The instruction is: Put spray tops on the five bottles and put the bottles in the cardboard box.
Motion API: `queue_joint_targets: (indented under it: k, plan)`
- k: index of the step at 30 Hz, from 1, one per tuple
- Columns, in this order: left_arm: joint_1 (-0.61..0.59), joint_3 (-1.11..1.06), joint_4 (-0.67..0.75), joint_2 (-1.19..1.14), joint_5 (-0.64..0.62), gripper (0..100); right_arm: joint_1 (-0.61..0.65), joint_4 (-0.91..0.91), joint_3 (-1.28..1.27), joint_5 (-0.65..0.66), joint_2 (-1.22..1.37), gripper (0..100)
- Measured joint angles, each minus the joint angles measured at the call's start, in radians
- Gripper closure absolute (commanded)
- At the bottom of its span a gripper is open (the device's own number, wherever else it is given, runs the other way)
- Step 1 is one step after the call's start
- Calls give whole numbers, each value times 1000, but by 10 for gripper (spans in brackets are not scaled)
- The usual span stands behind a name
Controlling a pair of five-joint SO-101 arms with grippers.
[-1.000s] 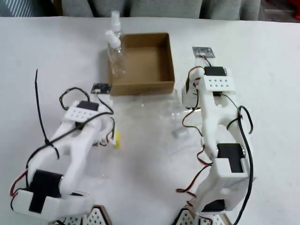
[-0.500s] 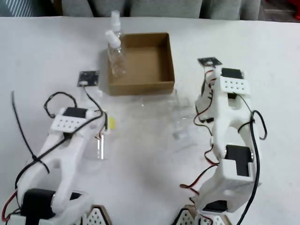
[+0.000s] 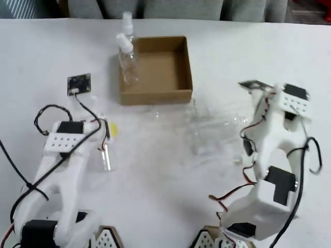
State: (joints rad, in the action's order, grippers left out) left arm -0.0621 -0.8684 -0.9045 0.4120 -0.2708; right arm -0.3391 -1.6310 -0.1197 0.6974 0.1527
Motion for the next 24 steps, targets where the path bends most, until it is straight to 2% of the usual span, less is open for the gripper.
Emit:
queue_joint_targets:
  k: [3,6,8,13,24]
  plan:
    - [0,-2,0,21,0,978,-54,35,-71,-219,0,957]
    - [0,-2,0,26,0,978,-61,135,-141,-425,0,920]
    - [0,-14,0,26,0,978,-57,203,-181,-509,0,883]
    - [0,-28,0,26,0,978,-58,256,-196,-617,0,837]
    - [0,-28,0,26,2,978,-49,299,-203,-758,0,836]
